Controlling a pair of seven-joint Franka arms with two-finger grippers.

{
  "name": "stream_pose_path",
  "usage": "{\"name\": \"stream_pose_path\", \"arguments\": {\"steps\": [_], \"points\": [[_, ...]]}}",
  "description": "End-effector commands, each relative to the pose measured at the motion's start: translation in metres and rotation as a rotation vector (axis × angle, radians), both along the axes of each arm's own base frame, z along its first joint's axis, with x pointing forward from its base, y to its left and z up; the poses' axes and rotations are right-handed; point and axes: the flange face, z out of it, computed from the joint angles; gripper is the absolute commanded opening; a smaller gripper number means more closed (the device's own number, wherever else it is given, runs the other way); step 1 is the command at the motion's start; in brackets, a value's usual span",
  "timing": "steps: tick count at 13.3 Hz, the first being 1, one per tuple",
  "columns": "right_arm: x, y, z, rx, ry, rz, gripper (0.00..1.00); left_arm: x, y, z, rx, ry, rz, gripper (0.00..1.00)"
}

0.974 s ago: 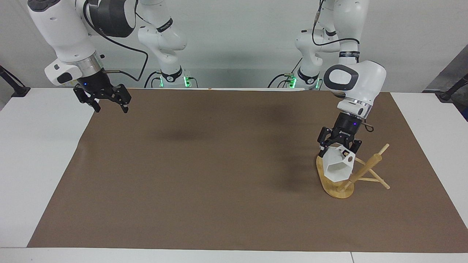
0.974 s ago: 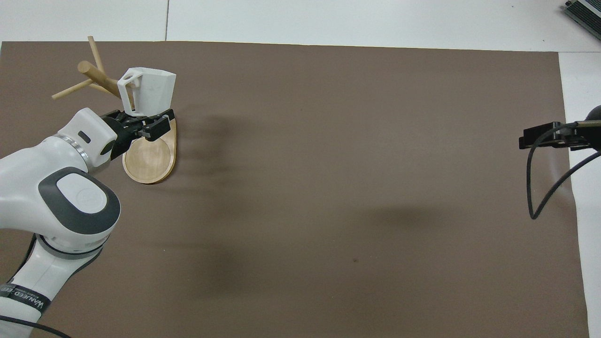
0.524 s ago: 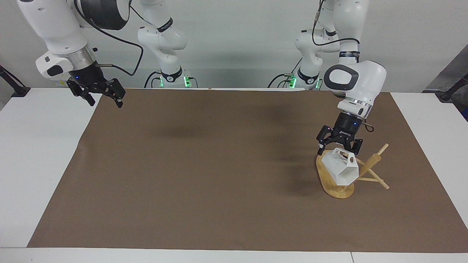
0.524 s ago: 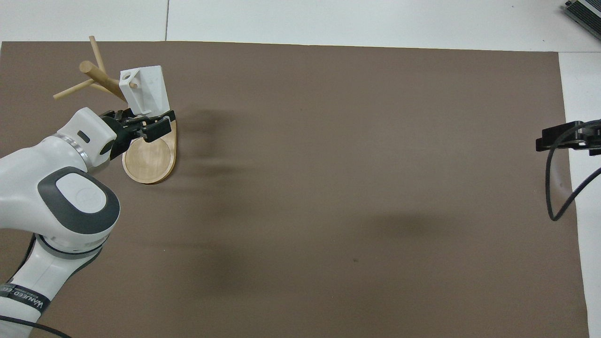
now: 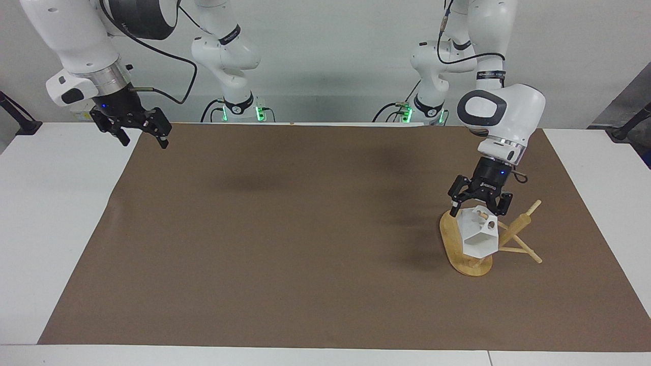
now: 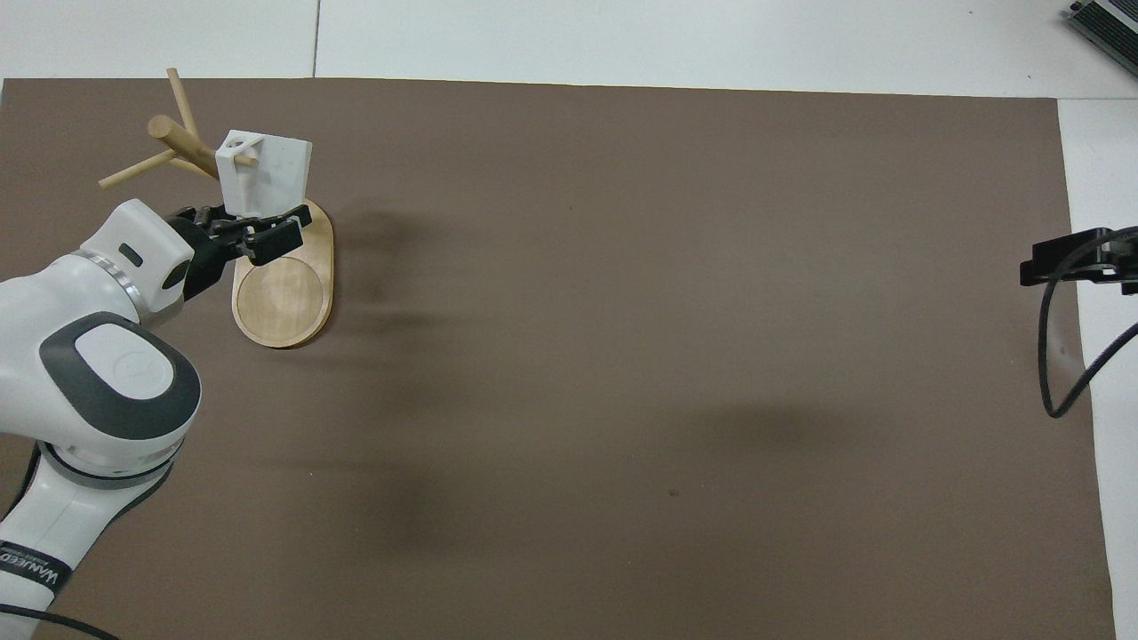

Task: Hang cup on rack
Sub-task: 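Open the left gripper and withdraw it from the hung cup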

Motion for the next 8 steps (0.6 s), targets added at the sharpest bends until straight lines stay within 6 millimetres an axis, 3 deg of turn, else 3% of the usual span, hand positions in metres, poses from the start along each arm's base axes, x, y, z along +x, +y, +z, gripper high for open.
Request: {"name": "stream_pose_path", "arguments": {"steps": [1,5,8], "points": [[-0.001,0.004,0.004,-0.003,-0.001,-0.029,1.00,-0.006,0.013,0.024,-0.008,0.001,-0.032,1.00],[-0.001,-0.002,0.002,-0.003,0.000,-0.038,1.00,-0.012,0.048,0.060,0.087,0.004,-0.121,1.00],[-0.002,-0.001,0.003,-0.003,-0.001,-0.034,1.00,-0.022,0.059,0.079,0.135,0.040,-0.157,1.00]]}}
